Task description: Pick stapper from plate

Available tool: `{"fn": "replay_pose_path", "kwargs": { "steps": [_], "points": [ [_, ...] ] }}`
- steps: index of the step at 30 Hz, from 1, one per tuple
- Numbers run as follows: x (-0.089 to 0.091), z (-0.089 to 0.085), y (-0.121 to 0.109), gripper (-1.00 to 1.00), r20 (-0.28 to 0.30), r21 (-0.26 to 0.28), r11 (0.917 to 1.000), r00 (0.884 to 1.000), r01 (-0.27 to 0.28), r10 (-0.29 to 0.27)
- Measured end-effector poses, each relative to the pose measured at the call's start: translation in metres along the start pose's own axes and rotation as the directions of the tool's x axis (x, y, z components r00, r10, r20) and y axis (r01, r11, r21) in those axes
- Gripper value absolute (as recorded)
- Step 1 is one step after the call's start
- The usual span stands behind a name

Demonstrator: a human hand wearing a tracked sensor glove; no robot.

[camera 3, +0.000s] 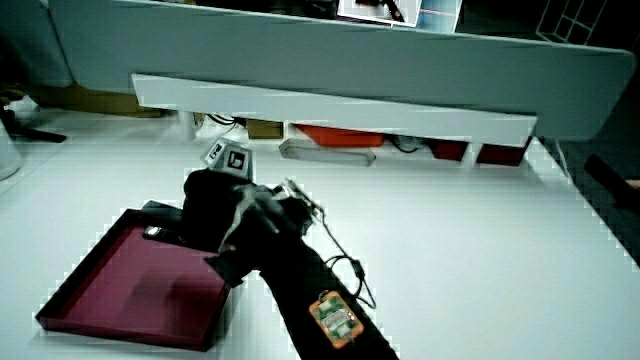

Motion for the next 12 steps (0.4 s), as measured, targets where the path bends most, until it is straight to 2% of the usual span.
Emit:
{"fn": "replay_pose_path", "kwargs": {
  "steps": [1,2,4,5,7,8,9,10,12],
  "points": [
    [-0.001,0.007,-0.005,1.0,-0.026,-0.001,0.9998,0.999,-0.02,0.02],
    [0.003,0.009,-0.005,1.0,-0.019,-0.006,1.0,1.0,-0.007,0.006],
    [0.003,0.022,-0.015,1.0,-0.052,0.015,0.9991,0.998,-0.039,0.04],
    [0.009,0.024,-0.016,1.0,-0.018,0.011,0.9999,1.0,-0.002,0.002],
    [0.036,0.02,-0.006,1.0,-0.054,0.002,0.998,0.997,-0.064,0.064],
    [0.035,0.028,-0.015,1.0,-0.054,0.001,0.9999,0.998,-0.014,0.014],
    [0.04,0.03,-0.017,1.0,-0.078,-0.001,0.9989,0.996,-0.047,0.047],
    [0.043,0.035,-0.021,1.0,-0.054,0.022,0.999,0.998,-0.039,0.041],
    [0.046,0.044,-0.031,1.0,-0.077,0.023,0.9997,0.997,-0.012,0.014]
  ]
}}
